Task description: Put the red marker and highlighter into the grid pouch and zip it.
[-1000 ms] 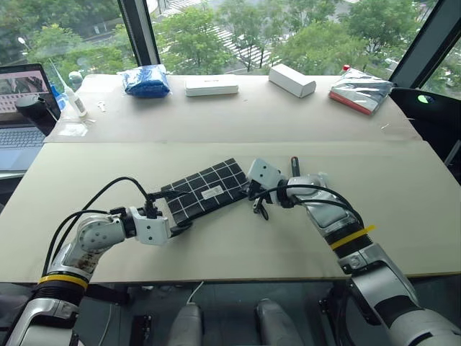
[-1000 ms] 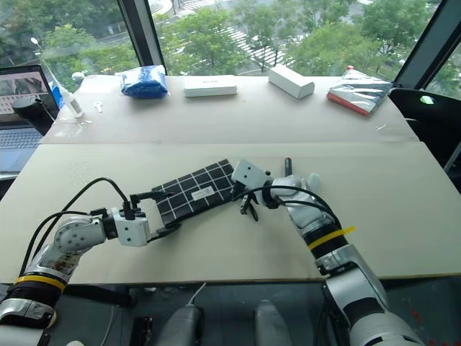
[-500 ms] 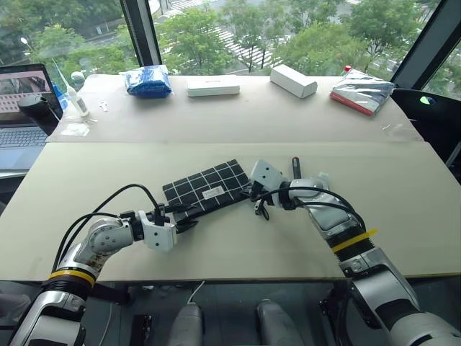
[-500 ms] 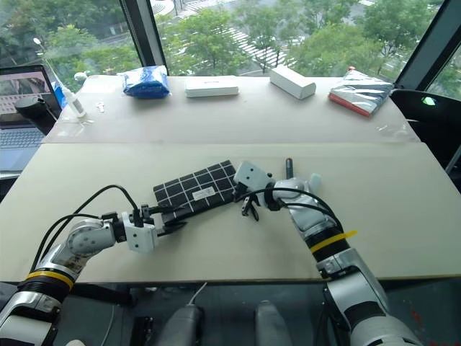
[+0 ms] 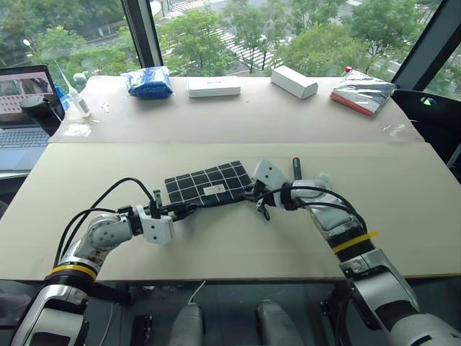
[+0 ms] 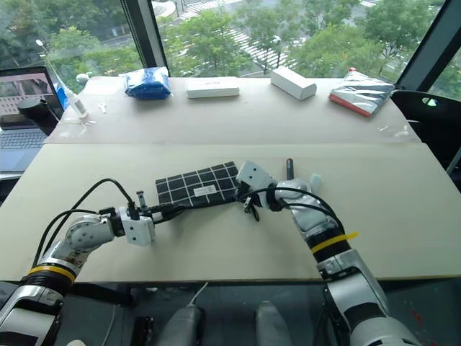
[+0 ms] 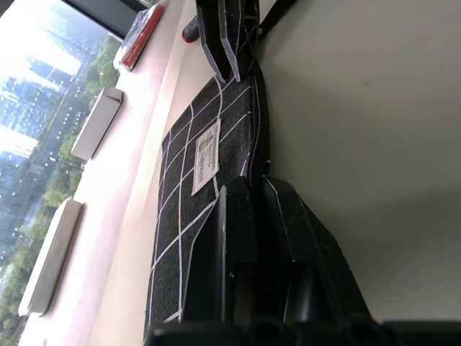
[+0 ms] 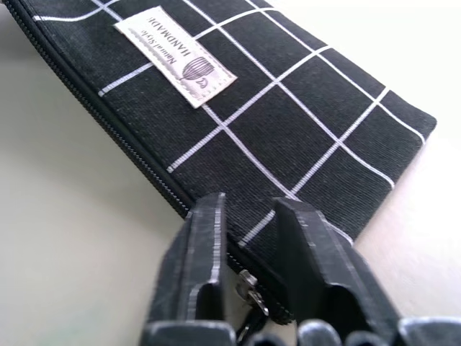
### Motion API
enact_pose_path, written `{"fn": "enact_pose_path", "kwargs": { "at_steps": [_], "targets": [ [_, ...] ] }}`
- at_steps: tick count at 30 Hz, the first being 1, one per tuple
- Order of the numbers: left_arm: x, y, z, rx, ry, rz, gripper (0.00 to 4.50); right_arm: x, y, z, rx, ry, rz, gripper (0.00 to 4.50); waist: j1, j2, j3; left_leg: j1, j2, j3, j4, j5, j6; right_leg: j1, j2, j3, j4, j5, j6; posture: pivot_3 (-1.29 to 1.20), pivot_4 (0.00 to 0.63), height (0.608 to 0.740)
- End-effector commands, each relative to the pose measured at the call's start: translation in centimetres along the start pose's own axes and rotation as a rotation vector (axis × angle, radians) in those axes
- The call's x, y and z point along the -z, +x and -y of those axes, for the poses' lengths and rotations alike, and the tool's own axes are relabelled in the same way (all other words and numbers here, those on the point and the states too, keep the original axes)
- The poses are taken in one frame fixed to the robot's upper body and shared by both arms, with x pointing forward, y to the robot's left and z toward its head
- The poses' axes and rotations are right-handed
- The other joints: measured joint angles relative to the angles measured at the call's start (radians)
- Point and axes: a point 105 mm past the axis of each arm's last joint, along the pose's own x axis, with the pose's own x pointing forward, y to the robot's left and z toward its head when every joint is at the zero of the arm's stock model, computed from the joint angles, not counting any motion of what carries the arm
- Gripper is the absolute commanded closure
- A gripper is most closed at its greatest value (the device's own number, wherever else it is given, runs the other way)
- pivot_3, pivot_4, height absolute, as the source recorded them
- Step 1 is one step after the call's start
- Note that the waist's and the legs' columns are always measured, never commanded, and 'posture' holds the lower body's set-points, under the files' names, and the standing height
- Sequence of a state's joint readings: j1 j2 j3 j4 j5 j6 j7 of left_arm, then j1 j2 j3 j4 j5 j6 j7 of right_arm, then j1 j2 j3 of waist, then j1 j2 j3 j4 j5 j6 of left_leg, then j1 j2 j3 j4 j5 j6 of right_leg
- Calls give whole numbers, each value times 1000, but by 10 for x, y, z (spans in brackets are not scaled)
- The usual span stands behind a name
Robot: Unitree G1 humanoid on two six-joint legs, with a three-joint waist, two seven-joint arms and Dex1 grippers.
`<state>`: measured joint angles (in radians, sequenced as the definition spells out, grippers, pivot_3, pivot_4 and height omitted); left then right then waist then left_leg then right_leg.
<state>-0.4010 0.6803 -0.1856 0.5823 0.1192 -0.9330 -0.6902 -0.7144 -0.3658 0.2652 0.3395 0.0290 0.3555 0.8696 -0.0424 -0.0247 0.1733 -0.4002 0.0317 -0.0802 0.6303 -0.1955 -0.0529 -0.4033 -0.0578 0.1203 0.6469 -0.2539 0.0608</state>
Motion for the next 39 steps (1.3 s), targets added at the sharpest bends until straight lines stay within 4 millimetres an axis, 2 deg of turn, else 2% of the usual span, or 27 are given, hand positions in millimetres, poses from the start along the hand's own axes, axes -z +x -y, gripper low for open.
{"fn": "enact_pose_path", "kwargs": {
  "at_steps": [1, 2, 5, 8, 10, 12, 13, 17, 20, 23, 28, 31, 33, 39],
  "targets": [
    [4, 2, -1, -42, -91, -18, 4500, -51, -22, 28, 47, 149, 212, 1707, -1, 0, 0, 0, 0, 0, 0, 0, 0, 0, 0, 0, 0, 0, 0, 0, 150, 740],
    [3, 3, -5, -64, -107, -15, 4500, -61, -31, 35, 42, 201, 261, 1302, -1, 1, 1, 0, 0, 0, 0, 0, 0, 0, 0, 0, 1, 0, 0, 0, 150, 740],
    [0, 5, -16, -137, -169, -3, 4500, -83, -61, 49, 35, 266, 384, 1302, 1, 2, 1, -1, 0, 0, 1, 0, 0, -1, 0, 0, 1, 0, 0, 0, 150, 740],
    [-4, 9, -31, -231, -247, 9, 4500, -83, -74, 50, 28, 274, 404, 1302, 1, 1, 1, -3, 0, -1, 1, 0, 0, -1, 0, -2, -1, 0, 0, 0, 150, 740],
    [-7, 12, -45, -308, -305, 19, 4500, -65, -67, 43, 34, 258, 317, 1302, -3, 1, 1, -4, 0, -1, 0, 0, 0, -2, 0, -2, -1, 0, 0, 0, 150, 740],
    [-12, 17, -50, -327, -326, 24, 4500, -44, -51, 35, 55, 240, 212, 1302, -5, 1, 1, -4, 0, -1, 0, 0, 0, -2, 0, -2, -1, 0, 0, 0, 150, 740],
    [-15, 20, -50, -324, -332, 26, 4500, -39, -44, 33, 64, 266, 197, 1302, -9, 1, 1, -4, 1, -1, 0, 0, 0, -2, 0, -2, 0, 0, 0, 0, 150, 740],
    [-23, 26, -44, -303, -352, 35, 4500, -36, -24, 30, 101, 312, 186, 1302, -30, 2, 1, -4, 0, -1, -1, 0, 0, -5, 0, 0, 0, 0, 0, 0, 150, 740],
    [-24, 26, -39, -287, -354, 28, 4500, -34, -18, 35, 137, 312, 177, 1302, -29, 2, 1, -5, 0, -1, -1, 0, 0, -5, 0, 0, 0, 0, 0, 0, 150, 740],
    [-25, 25, -37, -283, -355, 20, 4500, -35, -20, 45, 178, 320, 181, 1302, -27, 2, 2, -5, 0, -1, -1, 0, 0, -5, 0, 0, 0, 0, 0, 0, 150, 740],
    [-25, 24, -38, -293, -364, 15, 4500, -39, -25, 51, 180, 310, 197, 1302, -25, 2, 2, -5, 0, -1, 0, 0, 0, -5, 0, 0, 0, 0, 0, 0, 150, 740],
    [-24, 23, -38, -305, -375, 6, 4500, -60, -44, 42, 46, 343, 331, 1302, -25, 2, 2, -5, 0, -1, -1, 0, 0, -5, 0, 0, 0, 0, 0, 0, 150, 740],
    [-24, 22, -38, -305, -378, 3, 4500, -66, -53, 41, 12, 353, 379, 1302, -25, 2, 2, -5, 0, -1, -1, 0, 0, -5, 0, 0, 0, 0, 0, 0, 150, 740],
    [-25, 23, -41, -316, -389, 6, 4500, -50, -61, 71, 169, 355, 331, 1302, -26, 2, 2, -4, 0, -1, -1, 0, 0, -4, 0, 0, 0, 0, 0, 0, 150, 740]
  ]
}}
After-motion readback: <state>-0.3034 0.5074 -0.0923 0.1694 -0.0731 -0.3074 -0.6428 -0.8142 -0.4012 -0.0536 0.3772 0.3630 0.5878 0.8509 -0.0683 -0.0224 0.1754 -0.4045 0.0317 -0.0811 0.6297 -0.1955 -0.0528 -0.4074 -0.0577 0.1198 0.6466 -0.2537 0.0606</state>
